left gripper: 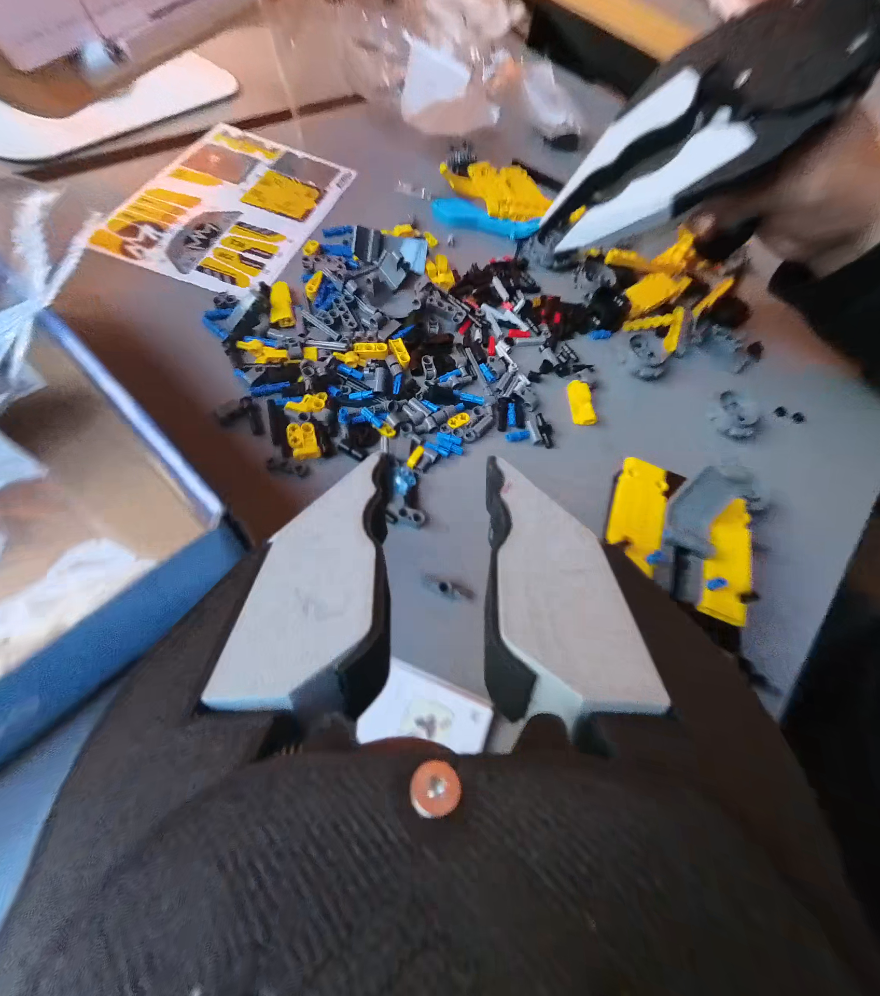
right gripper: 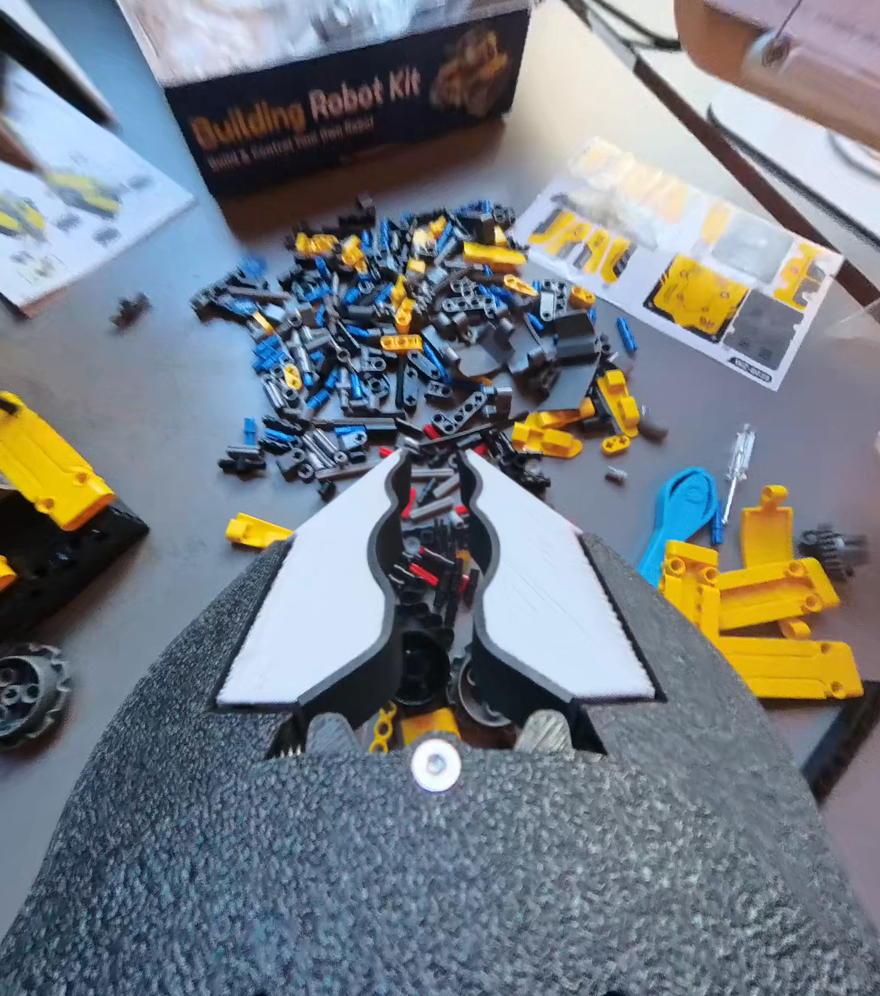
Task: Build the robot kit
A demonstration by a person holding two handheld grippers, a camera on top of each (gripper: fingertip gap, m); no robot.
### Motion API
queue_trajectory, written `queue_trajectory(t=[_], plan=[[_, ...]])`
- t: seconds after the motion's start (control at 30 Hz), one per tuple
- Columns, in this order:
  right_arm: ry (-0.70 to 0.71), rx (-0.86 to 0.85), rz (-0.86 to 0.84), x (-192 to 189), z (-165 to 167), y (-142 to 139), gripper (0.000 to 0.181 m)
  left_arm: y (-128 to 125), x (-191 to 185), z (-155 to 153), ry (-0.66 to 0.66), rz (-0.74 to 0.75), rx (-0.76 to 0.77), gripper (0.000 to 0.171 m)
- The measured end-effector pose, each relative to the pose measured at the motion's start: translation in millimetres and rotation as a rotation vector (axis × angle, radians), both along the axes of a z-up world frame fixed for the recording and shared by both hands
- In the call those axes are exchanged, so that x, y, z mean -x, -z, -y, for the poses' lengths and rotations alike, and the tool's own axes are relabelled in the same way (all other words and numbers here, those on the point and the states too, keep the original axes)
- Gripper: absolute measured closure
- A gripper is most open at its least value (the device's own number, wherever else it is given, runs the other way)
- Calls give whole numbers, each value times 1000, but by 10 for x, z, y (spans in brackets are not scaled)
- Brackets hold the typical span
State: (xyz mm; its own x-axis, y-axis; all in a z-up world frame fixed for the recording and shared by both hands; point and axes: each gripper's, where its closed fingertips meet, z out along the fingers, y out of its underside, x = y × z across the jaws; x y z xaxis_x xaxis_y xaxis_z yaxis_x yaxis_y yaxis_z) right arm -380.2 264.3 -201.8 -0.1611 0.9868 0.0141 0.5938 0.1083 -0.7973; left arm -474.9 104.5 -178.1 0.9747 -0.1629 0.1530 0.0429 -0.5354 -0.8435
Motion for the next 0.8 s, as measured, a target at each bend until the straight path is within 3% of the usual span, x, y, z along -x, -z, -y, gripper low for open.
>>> queue_trajectory(t=[0.17,0.3,0.47,0.6,0.8], plan=[[21,-45,-33,-104,-105,-53,164,287,-90,-550,187,-16,147,157],[31,-24,-62,-166,-120,-99,165,499,-63,-830,294,-165,282,168],[48,-28,-87,-218,-159,-172,165,670,-105,-921,375,-215,394,170],[45,-29,-105,-247,-138,-231,165,765,-83,-981,354,-283,458,168],[42,-56,-118,-286,-123,-283,166,828,-90,-965,321,-243,540,161]])
